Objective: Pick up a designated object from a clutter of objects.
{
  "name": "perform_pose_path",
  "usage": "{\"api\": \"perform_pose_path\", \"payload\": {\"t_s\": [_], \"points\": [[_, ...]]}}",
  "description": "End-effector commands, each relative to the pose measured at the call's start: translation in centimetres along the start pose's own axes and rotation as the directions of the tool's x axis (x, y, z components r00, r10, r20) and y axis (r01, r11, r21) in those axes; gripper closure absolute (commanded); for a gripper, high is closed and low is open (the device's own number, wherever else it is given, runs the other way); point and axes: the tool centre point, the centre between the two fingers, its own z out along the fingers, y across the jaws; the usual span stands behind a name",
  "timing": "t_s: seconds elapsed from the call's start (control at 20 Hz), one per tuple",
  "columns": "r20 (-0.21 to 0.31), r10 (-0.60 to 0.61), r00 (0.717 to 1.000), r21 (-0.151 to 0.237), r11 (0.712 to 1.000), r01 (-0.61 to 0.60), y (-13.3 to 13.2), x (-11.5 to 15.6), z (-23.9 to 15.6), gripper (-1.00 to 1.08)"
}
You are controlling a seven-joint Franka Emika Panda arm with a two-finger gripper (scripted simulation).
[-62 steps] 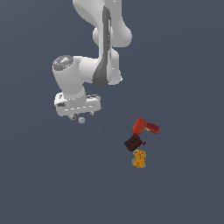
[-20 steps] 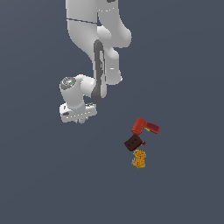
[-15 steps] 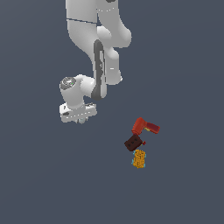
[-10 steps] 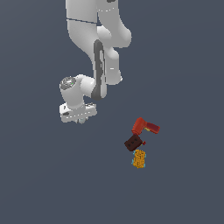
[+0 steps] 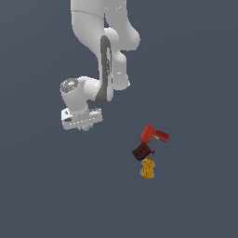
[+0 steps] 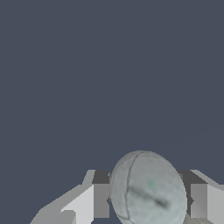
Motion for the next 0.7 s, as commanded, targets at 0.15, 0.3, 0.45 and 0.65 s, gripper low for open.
{"api": "perform_pose_path", "payload": {"t_s": [0.15, 0.3, 0.45, 0.65], "points": [[0.0, 0.0, 1.0, -0.001, 1.0, 0.0, 0.4, 1.7, -3.2, 1.08], [0.001, 0.001, 1.0, -0.002, 1.0, -0.001, 0.7, 2.8, -5.5, 1.08], [0.001, 0.001, 1.0, -0.002, 1.0, -0.001, 1.1, 4.2, -8.1, 1.08], [0.002, 0.001, 1.0, -0.003, 1.0, -0.001, 1.5, 6.0, -11.6, 1.08]]}}
